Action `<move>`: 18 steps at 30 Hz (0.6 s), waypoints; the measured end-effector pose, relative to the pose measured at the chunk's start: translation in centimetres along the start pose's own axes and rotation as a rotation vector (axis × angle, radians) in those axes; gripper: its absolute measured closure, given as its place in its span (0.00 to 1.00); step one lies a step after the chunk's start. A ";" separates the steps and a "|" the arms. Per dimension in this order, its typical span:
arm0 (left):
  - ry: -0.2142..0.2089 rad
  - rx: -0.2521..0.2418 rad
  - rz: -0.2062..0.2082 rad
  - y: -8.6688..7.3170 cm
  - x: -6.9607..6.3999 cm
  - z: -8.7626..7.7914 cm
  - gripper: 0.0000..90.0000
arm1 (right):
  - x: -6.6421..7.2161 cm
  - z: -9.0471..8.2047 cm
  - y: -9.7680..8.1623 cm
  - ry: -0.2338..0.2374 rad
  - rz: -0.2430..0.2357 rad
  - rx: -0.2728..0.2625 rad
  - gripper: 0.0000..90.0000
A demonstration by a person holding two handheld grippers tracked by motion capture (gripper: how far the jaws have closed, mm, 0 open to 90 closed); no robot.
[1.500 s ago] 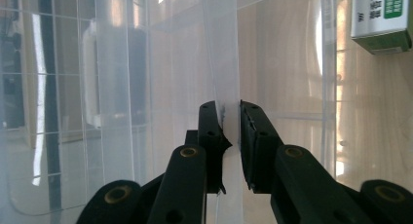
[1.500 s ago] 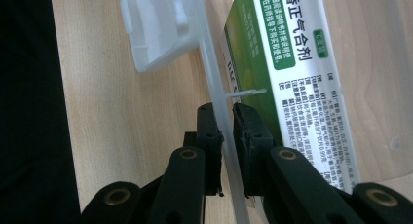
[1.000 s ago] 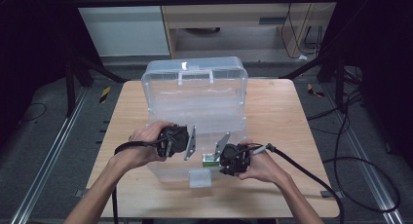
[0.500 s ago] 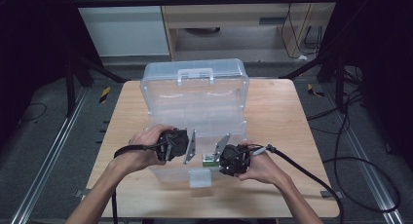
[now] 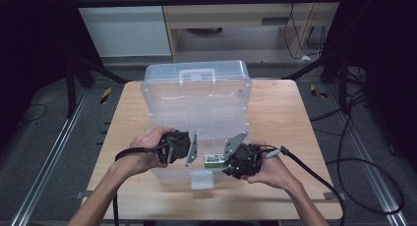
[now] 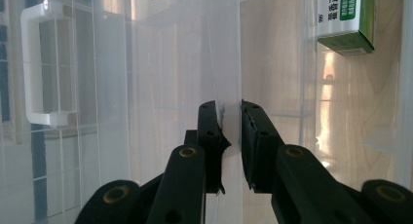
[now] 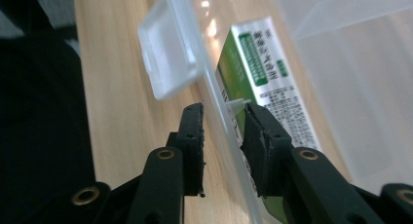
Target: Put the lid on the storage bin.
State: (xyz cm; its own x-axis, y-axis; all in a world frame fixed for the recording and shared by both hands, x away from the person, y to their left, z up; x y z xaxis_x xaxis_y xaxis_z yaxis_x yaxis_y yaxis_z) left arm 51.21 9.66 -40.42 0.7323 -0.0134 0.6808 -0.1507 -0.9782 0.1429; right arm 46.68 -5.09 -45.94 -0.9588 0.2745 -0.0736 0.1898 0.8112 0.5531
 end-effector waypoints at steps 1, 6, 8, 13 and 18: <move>0.001 -0.003 0.000 0.0 0.0 0.0 0.87 | -0.2 -0.9 0.2 0.006 0.033 -0.047 0.76; 0.001 -0.004 -0.004 0.1 0.0 0.1 0.87 | -1.1 -2.3 -0.1 -0.032 0.104 -0.086 0.77; -0.002 0.005 -0.004 0.0 0.0 0.0 0.87 | -1.5 -3.0 -0.1 -0.051 0.123 -0.112 0.78; -0.003 0.010 -0.007 0.0 0.0 0.0 0.87 | -2.2 -4.6 0.0 -0.067 0.187 -0.189 0.84; -0.005 0.013 -0.007 0.0 0.0 0.0 0.87 | -3.0 -6.4 0.1 -0.092 0.246 -0.264 0.90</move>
Point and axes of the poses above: each handheld gripper's, and its own axes: z roughly forward along the jaws, y roughly out of its top, x roughly to its left, the point moved 10 cm from there along z, roughly forward along the jaws
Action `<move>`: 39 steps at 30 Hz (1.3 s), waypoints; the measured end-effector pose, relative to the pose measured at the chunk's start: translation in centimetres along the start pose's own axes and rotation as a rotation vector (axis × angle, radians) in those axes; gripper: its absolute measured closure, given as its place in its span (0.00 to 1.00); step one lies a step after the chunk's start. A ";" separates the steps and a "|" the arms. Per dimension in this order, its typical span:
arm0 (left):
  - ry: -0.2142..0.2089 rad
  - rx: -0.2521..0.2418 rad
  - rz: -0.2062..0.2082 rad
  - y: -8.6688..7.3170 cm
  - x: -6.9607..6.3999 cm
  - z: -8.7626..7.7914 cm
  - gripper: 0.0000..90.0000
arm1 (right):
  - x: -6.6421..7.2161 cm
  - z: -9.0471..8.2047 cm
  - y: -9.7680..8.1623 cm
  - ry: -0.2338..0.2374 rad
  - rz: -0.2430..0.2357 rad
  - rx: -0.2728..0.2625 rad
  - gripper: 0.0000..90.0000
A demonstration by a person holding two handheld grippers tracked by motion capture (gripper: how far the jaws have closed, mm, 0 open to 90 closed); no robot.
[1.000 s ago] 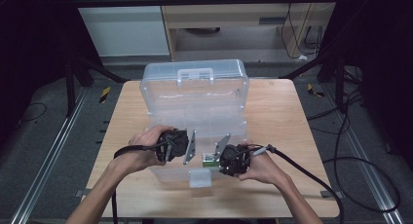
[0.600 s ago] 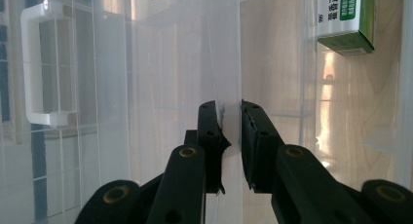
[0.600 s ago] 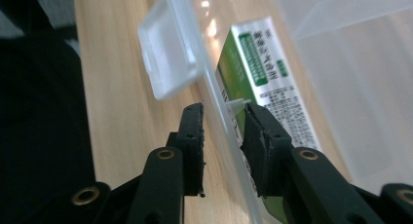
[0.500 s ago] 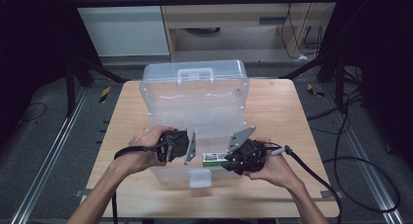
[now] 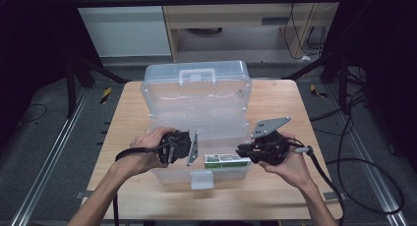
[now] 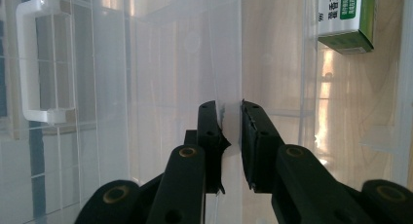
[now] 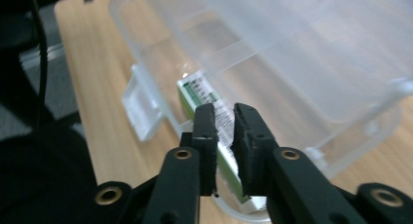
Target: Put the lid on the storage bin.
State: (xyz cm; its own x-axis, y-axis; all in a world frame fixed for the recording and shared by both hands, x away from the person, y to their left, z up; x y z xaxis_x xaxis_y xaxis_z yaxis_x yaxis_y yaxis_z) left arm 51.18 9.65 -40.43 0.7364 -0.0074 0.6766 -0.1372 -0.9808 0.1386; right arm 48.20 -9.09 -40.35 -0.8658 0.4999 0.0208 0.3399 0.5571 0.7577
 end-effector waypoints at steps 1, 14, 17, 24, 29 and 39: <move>-0.001 0.001 0.000 0.0 0.0 0.0 0.87 | -0.2 -0.3 0.2 -0.003 0.010 -0.012 0.91; -0.001 0.030 0.000 0.0 -0.1 -0.1 0.87 | -3.7 -1.4 2.0 -0.125 0.123 -0.137 0.96; -0.001 0.032 -0.001 0.0 -0.1 -0.1 0.87 | -4.1 -1.4 2.3 -0.135 0.132 -0.146 0.96; 0.006 0.031 -0.002 0.1 -0.2 0.0 0.87 | -5.2 -1.2 2.9 -0.143 0.150 -0.167 0.98; 0.007 0.037 0.001 0.1 -0.3 0.0 0.87 | -5.9 -0.9 3.2 -0.145 0.165 -0.184 0.98; 0.006 0.054 0.010 0.1 -0.6 0.0 0.87 | -7.3 -0.7 3.9 -0.152 0.204 -0.217 1.00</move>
Point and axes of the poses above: each handheld gripper's, and its own axes: z roughly forward along the jaws, y roughly out of its top, x roughly to its left, the point moved 10 cm from there along z, roughly forward along the jaws
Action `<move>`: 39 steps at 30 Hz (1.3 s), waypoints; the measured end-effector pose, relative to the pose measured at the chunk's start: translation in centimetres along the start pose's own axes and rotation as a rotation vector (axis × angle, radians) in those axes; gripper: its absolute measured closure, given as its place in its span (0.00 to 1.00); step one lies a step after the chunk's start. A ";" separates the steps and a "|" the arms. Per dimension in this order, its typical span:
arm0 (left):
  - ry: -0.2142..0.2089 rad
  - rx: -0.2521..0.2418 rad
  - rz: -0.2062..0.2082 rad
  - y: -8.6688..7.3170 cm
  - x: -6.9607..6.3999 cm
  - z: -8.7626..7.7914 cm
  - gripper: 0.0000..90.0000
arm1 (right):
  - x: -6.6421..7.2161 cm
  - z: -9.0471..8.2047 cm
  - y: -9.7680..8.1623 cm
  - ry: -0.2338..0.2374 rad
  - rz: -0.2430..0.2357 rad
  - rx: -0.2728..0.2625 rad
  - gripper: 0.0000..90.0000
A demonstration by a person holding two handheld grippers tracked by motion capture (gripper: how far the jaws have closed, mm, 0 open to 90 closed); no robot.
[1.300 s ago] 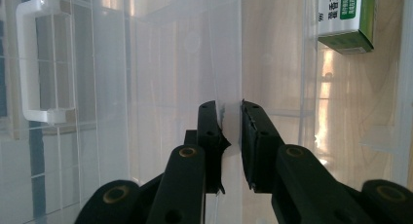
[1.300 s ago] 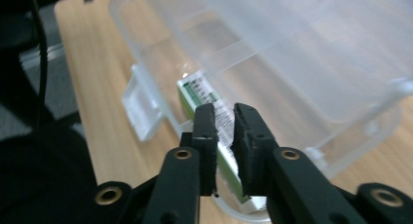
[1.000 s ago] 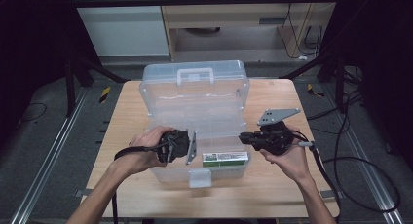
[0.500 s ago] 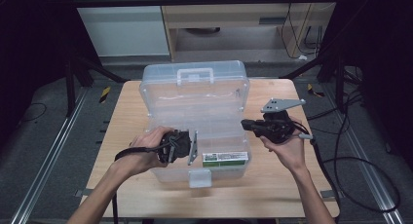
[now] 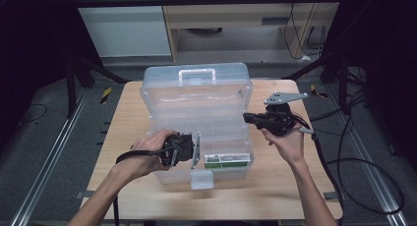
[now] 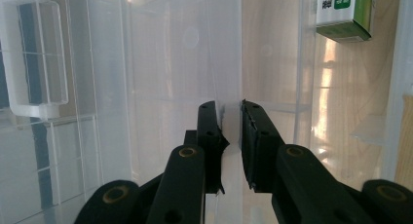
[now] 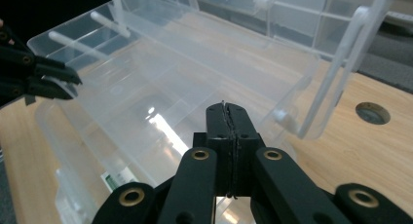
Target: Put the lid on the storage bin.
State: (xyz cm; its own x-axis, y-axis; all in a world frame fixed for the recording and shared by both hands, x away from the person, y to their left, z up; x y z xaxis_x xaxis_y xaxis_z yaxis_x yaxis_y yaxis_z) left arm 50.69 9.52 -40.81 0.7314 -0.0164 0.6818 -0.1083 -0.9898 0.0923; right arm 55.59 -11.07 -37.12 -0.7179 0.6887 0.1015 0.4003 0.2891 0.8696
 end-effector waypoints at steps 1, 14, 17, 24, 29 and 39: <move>0.000 0.001 0.001 0.0 0.0 0.0 0.87 | -0.1 0.0 0.1 0.000 0.005 -0.005 1.00; -0.007 0.009 0.002 0.0 -0.4 0.0 0.87 | -1.1 0.4 1.2 0.010 0.061 -0.033 1.00; -0.011 0.009 0.002 0.1 -0.6 0.0 0.86 | -1.2 0.4 1.3 0.010 0.067 -0.035 1.00; -0.027 0.015 0.008 0.2 -1.1 0.0 0.86 | -1.4 0.3 1.3 0.001 0.068 -0.033 1.00; -0.053 0.009 0.012 0.2 -1.8 0.0 0.86 | -1.4 0.2 1.2 -0.006 0.063 -0.038 1.00; -0.068 -0.004 -0.001 0.1 -2.2 0.0 0.85 | -0.7 -0.1 0.5 0.002 0.044 -0.026 1.00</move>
Point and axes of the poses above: each handheld gripper's, and its own axes: z roughly forward along the jaws, y roughly out of its top, x roughly to its left, the point moved 10 cm from there along z, roughly forward along the jaws
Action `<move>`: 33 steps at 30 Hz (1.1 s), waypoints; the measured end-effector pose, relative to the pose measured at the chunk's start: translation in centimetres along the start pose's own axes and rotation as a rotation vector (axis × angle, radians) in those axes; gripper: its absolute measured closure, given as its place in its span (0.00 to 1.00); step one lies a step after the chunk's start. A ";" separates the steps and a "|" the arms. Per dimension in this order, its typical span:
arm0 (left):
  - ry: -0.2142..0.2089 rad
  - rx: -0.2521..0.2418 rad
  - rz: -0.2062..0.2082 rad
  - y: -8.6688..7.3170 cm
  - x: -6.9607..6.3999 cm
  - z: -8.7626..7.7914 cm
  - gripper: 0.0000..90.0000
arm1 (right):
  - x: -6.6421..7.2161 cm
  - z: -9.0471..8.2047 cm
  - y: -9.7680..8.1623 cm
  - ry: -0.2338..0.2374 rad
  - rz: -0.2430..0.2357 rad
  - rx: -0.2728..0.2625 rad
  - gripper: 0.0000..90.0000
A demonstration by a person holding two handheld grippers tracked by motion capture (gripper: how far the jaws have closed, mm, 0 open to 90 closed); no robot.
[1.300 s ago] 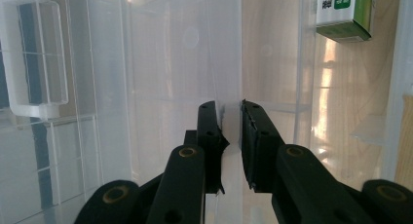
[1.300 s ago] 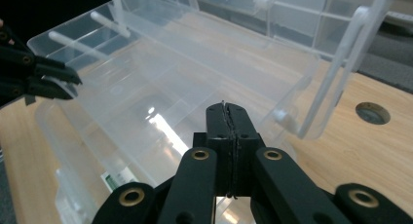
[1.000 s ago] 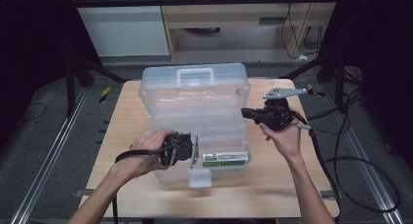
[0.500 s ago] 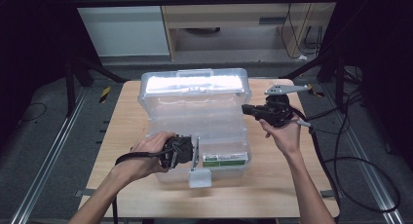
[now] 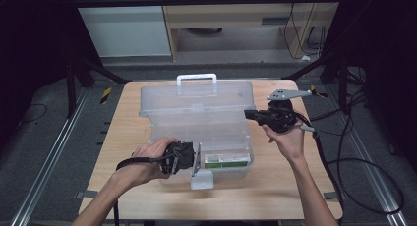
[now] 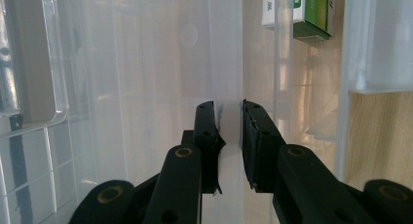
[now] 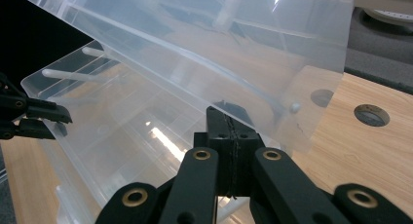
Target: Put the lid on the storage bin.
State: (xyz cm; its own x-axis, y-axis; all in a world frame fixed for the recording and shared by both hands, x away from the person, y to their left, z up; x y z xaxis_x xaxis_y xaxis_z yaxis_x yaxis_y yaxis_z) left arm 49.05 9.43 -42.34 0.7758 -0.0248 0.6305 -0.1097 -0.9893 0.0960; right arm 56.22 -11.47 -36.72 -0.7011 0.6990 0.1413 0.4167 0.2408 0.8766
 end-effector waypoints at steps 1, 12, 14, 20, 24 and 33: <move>-0.004 -0.005 -0.005 0.0 0.0 0.0 0.85 | 0.0 0.0 0.0 0.004 0.000 0.000 1.00; -0.009 -0.092 -0.092 -0.1 0.9 -2.6 0.79 | 0.2 -0.2 -0.5 0.012 -0.002 0.007 1.00; -0.003 -0.107 -0.150 -0.9 1.4 -3.3 0.77 | 0.3 -0.2 -0.5 0.011 -0.007 0.011 1.00; 0.019 -0.153 -0.295 -2.8 2.5 -4.1 0.78 | 0.3 -0.3 -0.6 0.015 -0.005 0.012 1.00; 0.018 -0.176 -0.400 -4.2 2.8 -4.2 0.79 | 0.4 -0.3 -0.7 0.015 -0.006 0.014 1.00; 0.090 -0.225 -0.639 -8.2 3.5 -4.2 0.87 | 0.5 -0.6 -1.1 0.017 -0.011 0.020 1.00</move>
State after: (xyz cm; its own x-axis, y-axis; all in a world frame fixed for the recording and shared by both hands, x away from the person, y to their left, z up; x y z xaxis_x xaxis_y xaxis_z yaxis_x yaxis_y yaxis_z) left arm 50.04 18.10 -37.70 0.6777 0.5759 0.4572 0.2188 -0.7515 0.6223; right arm 55.02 -11.79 -37.35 -0.7153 0.6848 0.1394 0.4202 0.2621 0.8687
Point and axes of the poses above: each handheld gripper's, and its own axes: z roughly forward along the jaws, y roughly out of its top, x roughly to its left, the point moved 10 cm from there along z, roughly forward along the jaws
